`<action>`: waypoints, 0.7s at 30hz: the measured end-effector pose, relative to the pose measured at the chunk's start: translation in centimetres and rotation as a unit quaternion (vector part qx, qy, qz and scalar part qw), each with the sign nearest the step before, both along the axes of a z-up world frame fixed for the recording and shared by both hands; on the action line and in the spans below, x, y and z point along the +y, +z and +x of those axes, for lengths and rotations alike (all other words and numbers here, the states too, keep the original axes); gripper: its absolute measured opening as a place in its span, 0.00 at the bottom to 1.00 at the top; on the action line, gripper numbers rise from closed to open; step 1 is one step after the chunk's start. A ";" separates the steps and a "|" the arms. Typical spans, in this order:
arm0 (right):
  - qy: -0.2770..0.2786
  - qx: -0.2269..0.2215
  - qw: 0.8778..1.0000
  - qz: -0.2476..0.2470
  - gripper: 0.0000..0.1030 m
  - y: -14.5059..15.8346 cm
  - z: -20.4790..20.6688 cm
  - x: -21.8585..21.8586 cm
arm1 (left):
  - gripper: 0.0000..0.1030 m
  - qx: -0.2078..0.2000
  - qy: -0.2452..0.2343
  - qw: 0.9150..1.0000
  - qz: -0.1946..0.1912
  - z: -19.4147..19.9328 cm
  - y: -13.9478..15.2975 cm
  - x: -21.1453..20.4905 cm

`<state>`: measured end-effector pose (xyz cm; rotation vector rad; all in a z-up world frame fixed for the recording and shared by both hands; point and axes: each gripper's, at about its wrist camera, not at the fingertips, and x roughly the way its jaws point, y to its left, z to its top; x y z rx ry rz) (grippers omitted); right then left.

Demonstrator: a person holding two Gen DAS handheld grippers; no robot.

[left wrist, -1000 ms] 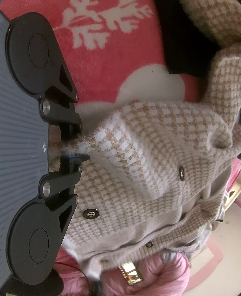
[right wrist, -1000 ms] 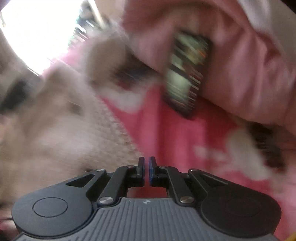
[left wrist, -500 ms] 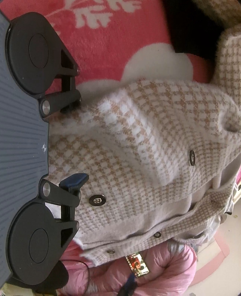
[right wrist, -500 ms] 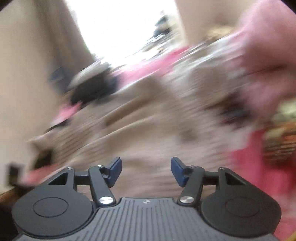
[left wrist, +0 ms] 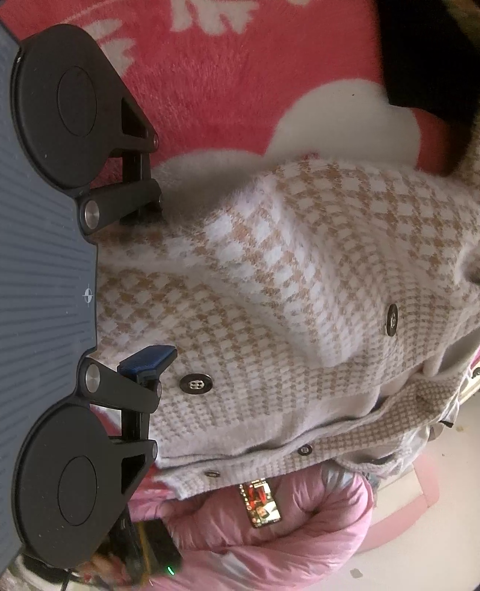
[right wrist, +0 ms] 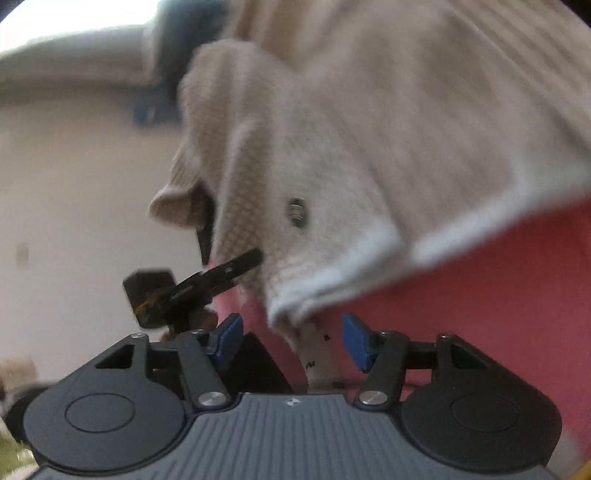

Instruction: Fold clothes

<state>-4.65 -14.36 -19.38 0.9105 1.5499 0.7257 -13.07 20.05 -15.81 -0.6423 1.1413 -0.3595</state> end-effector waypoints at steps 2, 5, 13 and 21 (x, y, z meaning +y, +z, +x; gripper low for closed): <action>-0.063 0.029 0.998 -0.005 0.63 -2.1 -0.5 -0.5 | 0.56 -0.001 0.000 1.000 -0.001 -0.1 0.0 -0.1; -0.120 0.043 0.992 0.021 0.62 -3.7 -0.8 -0.1 | 0.52 -0.003 0.001 1.000 -0.003 -0.2 0.0 -0.1; -0.132 -0.023 0.991 -0.022 0.08 -1.8 -2.0 2.1 | 0.11 -0.056 -0.073 0.995 -0.025 -1.0 2.3 -2.0; -0.078 -0.090 0.990 -0.073 0.07 5.9 -4.5 -3.8 | 0.20 -0.020 -0.212 0.976 -0.044 -0.9 2.9 -4.8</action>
